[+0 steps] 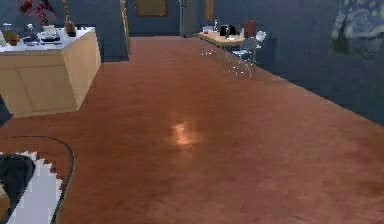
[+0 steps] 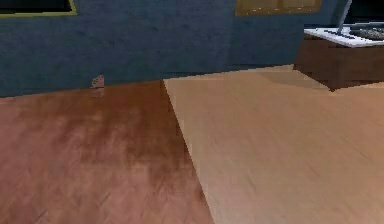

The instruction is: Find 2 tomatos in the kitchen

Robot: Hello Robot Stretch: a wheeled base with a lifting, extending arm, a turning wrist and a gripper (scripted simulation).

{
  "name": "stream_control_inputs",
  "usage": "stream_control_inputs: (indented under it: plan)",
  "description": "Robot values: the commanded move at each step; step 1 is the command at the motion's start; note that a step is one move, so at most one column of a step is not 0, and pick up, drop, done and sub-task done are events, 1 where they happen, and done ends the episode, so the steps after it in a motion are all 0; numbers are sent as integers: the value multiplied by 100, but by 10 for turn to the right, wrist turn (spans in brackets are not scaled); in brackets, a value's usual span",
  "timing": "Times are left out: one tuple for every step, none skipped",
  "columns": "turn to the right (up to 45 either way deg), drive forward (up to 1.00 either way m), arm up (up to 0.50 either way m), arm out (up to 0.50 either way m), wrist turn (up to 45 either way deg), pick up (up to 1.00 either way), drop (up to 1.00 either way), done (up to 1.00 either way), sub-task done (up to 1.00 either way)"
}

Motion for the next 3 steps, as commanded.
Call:
stream_control_inputs:
  plan:
    - [0,100,0,0,0,0,0,0,0]
    - [0,100,0,0,0,0,0,0,0]
    - [0,100,0,0,0,0,0,0,0]
